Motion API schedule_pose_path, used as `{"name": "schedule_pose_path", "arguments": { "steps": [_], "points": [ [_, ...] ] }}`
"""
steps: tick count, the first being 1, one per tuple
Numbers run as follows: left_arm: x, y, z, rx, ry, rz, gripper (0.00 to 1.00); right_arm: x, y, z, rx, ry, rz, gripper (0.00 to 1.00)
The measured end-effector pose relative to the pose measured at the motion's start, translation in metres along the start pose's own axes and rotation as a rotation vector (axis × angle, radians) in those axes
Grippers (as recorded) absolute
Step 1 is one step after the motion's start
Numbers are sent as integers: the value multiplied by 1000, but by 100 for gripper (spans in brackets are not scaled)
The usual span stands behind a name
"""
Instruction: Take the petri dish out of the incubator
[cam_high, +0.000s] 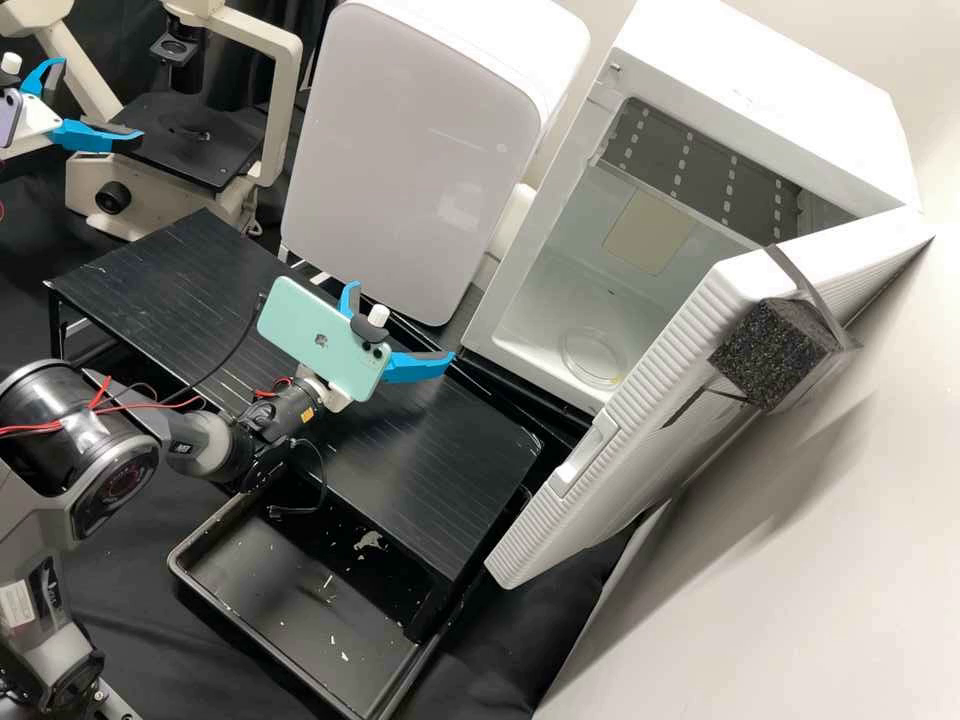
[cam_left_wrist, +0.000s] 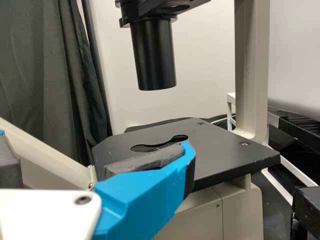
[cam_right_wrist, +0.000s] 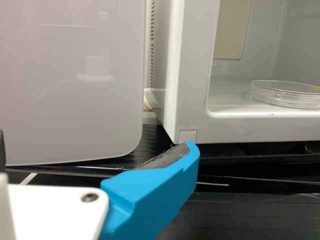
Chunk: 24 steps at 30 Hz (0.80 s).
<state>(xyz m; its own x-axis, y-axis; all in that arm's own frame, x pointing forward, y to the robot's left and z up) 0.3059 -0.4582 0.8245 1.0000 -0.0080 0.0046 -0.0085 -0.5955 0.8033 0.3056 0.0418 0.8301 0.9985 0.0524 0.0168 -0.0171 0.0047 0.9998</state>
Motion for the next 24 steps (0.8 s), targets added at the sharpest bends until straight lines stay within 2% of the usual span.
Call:
{"name": "schedule_pose_path", "arguments": {
  "steps": [9,12,14,19,24],
  "points": [
    [0,0,0,0,0,0,100,0,0,0,0,0,0,100],
    [0,0,0,0,0,0,100,-6,2,7,-13,-2,7,100],
    [0,0,0,0,0,0,100,-12,5,13,-7,-4,22,100],
    [0,0,0,0,0,0,100,-34,19,33,29,-25,81,100],
    [0,0,0,0,0,0,100,-50,46,57,41,-50,184,100]
  ]
}}
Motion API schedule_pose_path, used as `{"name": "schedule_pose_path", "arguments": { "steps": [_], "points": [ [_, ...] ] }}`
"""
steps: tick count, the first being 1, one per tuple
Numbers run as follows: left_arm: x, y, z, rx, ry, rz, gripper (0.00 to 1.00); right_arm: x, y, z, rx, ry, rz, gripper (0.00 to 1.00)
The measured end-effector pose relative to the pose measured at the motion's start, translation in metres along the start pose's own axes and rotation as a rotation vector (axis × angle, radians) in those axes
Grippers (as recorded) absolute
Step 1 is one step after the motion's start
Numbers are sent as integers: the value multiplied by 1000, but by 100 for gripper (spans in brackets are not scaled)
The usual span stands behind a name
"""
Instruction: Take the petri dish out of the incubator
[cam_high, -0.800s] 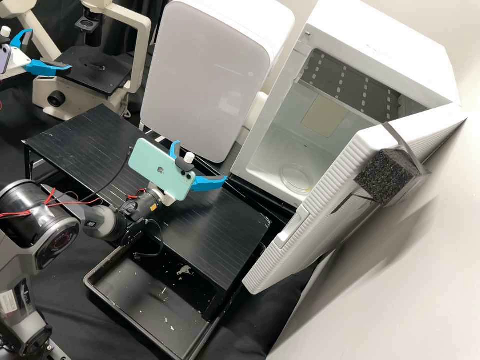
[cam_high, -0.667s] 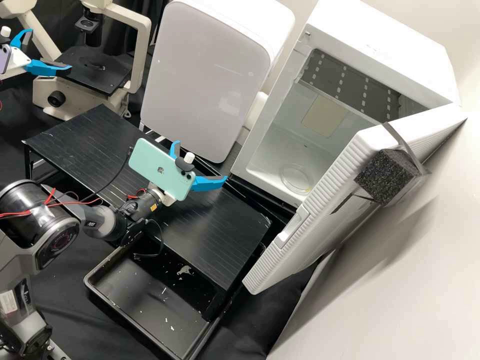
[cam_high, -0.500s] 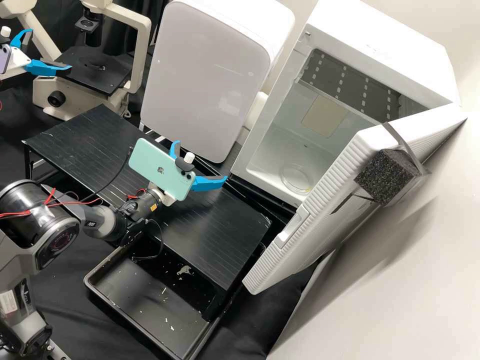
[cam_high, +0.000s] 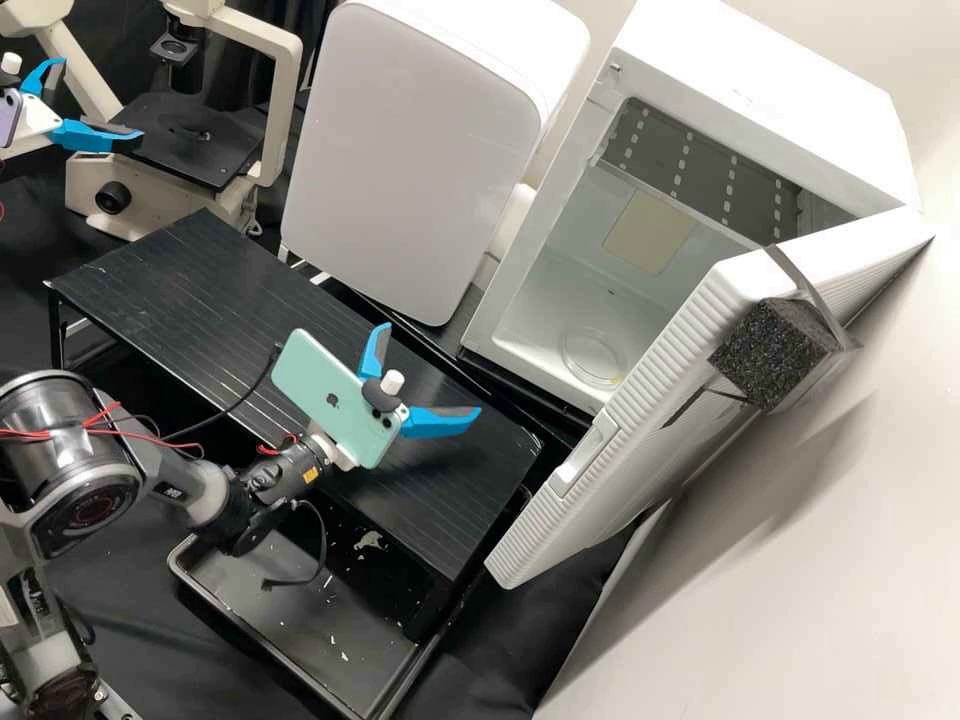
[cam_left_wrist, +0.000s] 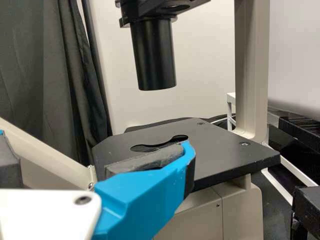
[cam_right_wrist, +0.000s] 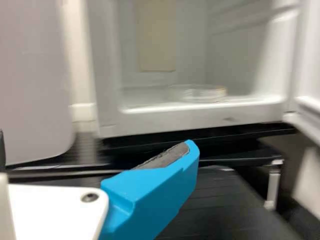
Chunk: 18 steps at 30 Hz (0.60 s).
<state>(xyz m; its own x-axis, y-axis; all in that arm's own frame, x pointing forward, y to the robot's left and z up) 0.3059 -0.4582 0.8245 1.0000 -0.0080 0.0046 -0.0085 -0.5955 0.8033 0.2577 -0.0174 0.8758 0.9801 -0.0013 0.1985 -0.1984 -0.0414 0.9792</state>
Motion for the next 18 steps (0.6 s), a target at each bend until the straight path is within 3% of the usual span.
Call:
{"name": "schedule_pose_path", "arguments": {
  "steps": [4,9,18],
  "points": [
    [0,0,0,0,0,0,100,4,23,14,7,-33,81,100],
    [0,0,0,0,0,0,100,25,49,29,-15,-42,163,100],
    [0,0,0,0,0,0,100,61,75,32,-31,-16,214,100]
  ]
}}
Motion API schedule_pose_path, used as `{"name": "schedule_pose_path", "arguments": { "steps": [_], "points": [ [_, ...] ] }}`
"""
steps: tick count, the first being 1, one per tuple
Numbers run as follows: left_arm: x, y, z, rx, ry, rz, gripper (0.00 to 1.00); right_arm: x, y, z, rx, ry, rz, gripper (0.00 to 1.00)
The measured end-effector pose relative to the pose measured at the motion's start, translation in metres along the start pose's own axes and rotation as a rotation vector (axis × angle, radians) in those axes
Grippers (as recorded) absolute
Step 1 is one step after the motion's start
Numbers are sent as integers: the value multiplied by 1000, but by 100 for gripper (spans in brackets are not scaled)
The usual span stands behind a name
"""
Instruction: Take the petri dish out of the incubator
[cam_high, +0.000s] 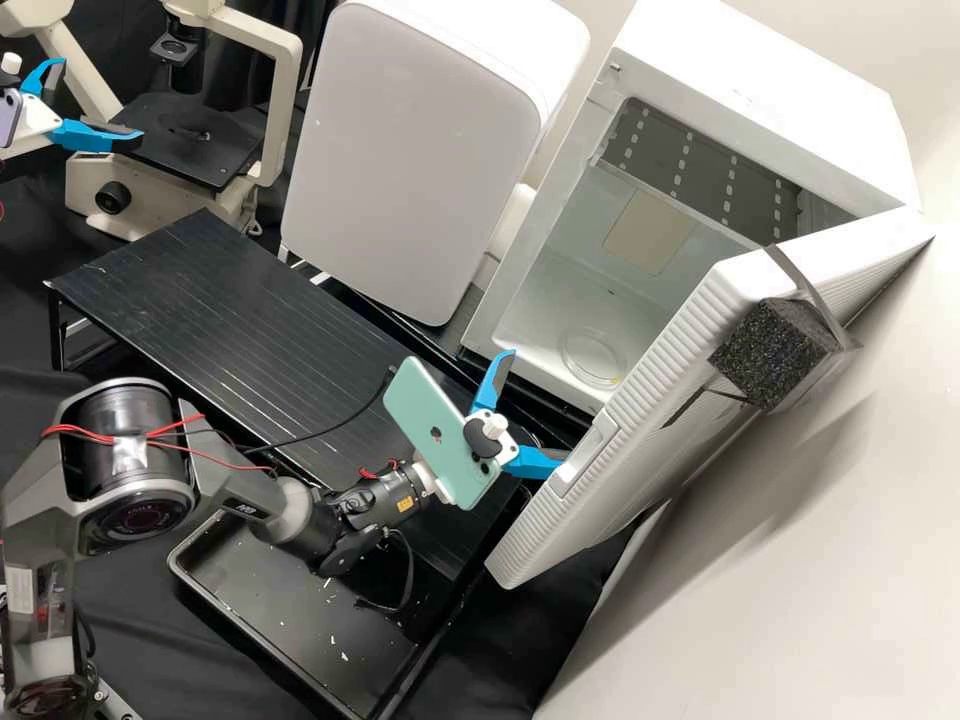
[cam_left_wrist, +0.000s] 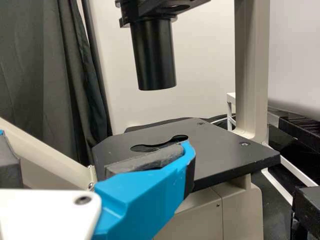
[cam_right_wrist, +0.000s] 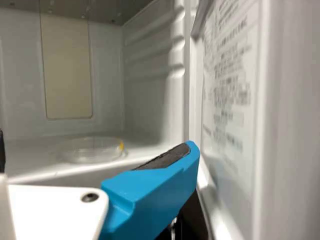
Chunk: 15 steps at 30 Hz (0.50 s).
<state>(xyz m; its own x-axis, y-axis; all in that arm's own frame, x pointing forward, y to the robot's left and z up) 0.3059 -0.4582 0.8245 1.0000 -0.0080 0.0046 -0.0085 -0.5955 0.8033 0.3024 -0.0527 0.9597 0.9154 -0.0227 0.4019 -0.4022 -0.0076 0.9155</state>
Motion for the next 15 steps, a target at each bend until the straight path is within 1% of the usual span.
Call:
{"name": "schedule_pose_path", "arguments": {
  "steps": [1,3,6,15],
  "points": [
    [0,0,0,0,0,0,100,6,3,-1,5,7,6,100],
    [0,0,0,0,0,0,100,15,3,1,1,3,3,100],
    [0,0,0,0,0,0,100,28,1,1,-2,-9,-15,100],
    [0,0,0,0,0,0,100,55,-14,0,2,-21,-69,100]
  ]
}}
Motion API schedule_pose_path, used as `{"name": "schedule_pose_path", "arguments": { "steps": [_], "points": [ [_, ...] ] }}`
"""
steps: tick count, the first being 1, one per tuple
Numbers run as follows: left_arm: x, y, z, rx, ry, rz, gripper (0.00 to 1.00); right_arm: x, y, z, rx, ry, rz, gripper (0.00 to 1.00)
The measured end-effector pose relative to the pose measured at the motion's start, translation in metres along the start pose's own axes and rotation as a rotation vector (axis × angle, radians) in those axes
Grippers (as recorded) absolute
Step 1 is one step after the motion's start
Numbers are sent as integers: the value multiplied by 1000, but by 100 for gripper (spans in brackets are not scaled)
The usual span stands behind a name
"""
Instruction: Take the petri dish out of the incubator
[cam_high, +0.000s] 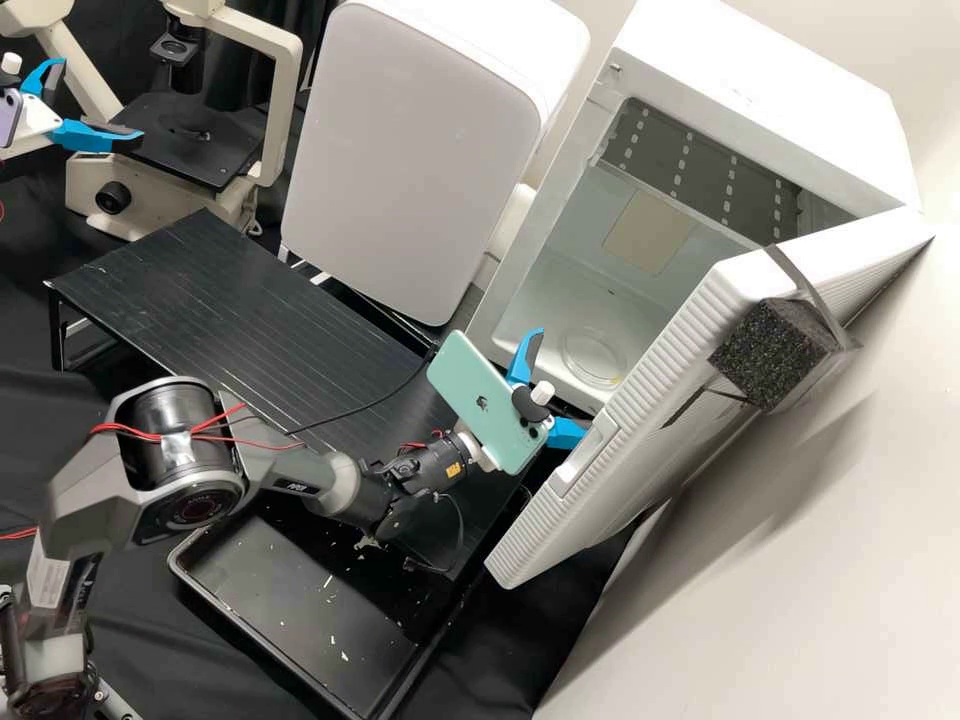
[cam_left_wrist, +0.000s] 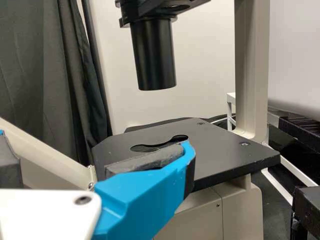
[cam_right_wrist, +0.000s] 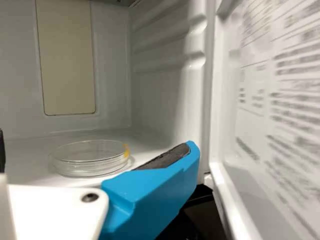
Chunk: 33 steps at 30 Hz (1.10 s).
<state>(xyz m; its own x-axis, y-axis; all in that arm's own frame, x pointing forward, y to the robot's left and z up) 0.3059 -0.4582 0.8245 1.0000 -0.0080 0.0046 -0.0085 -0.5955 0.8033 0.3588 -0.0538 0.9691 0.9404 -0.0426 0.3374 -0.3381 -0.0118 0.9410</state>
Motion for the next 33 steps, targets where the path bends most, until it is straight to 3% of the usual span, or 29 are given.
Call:
{"name": "schedule_pose_path", "arguments": {
  "steps": [15,22,33],
  "points": [
    [0,0,0,0,0,0,100,20,-12,-20,-7,39,-39,100],
    [0,0,0,0,0,0,100,33,-25,-11,-91,2,-81,100],
    [0,0,0,0,0,0,100,50,-29,-1,-113,-31,-99,100]
  ]
}}
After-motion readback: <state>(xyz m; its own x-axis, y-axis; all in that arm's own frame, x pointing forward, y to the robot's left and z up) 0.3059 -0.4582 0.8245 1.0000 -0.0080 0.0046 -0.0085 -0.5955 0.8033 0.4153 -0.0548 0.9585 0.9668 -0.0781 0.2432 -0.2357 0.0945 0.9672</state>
